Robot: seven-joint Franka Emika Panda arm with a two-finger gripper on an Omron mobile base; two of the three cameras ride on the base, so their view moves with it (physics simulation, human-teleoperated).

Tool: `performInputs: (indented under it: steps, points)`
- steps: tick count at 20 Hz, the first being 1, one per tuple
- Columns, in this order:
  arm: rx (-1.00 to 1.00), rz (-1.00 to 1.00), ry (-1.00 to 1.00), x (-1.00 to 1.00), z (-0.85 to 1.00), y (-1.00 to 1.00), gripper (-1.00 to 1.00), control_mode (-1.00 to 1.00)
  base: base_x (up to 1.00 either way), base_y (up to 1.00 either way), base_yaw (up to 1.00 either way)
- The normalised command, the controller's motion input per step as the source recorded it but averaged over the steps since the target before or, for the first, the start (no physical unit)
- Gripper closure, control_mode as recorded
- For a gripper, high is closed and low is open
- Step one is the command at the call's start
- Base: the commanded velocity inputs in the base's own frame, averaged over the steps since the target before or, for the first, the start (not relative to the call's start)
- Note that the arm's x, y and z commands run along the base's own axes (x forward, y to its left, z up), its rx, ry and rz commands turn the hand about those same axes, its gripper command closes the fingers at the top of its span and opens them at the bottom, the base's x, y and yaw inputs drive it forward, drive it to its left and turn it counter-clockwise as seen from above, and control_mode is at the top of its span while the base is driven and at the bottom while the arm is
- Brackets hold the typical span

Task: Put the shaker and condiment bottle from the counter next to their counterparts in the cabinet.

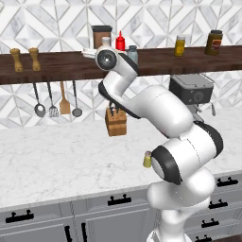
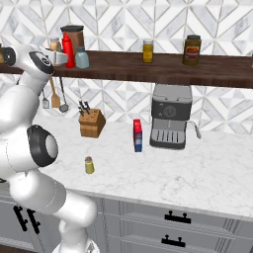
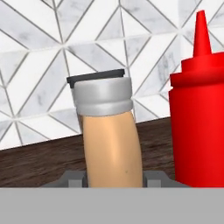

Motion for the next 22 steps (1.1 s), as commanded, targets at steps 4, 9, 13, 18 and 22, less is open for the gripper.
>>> performInputs:
  steps: [4,9,13,18,22]
  points:
    - [0.00,0.00,-0.03,0.00,-0.24,0.00,-1.00,-1.00,0.00,0.00,0.00]
    - [0.00,0.00,-0.02,0.00,-0.05,0.00,-1.00,-1.00,0.00,0.00,0.00]
    - [0.00,0.00,0.00,-0.05,-0.04,0.06,-1.00,-1.00,0.00,0.00,0.00]
    - [0.00,0.00,0.03,-0.22,-0.10,0.18,-1.00,-1.00,0.00,0.00,0.00]
    - [0.01,0.00,0.03,-0.42,-0.08,0.21,-1.00,-1.00,0.00,0.00,0.00]
